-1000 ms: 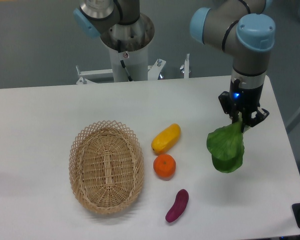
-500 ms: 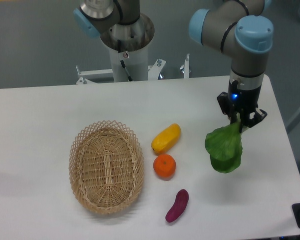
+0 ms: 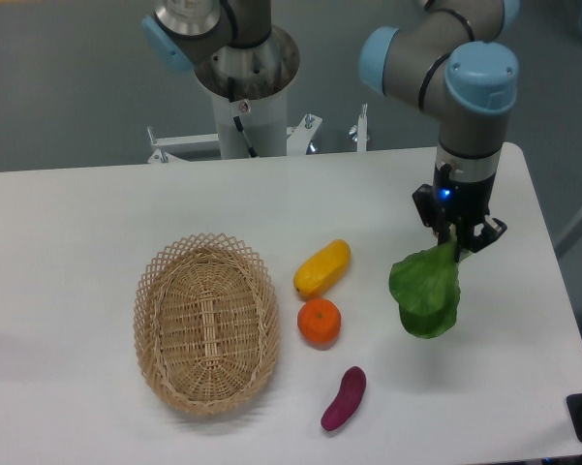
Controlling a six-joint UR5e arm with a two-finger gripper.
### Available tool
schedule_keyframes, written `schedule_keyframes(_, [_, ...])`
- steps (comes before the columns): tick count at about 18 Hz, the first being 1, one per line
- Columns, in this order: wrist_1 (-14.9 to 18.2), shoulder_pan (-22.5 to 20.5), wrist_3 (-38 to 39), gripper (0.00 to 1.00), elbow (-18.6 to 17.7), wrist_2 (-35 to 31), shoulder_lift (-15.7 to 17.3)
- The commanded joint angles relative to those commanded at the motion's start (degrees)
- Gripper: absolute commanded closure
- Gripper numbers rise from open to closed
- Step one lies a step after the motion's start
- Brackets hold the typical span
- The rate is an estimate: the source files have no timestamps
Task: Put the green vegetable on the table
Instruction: 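Lower the held bok choy down onto the table surface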
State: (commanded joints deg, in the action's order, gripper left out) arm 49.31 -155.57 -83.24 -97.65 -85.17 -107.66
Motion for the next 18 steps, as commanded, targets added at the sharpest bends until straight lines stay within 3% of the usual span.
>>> schedule_keyframes(7, [-6.42,0.09,1.15,0.66,0.18,-0.09,-7.03])
schedule_keyframes(11, [-10.19,0.27,1.85,0.66,2.19,-0.09,-12.48])
schedule_keyframes(18, [-10.9,1.67,2.21,0.66,-0.17,-0.09,-13.89])
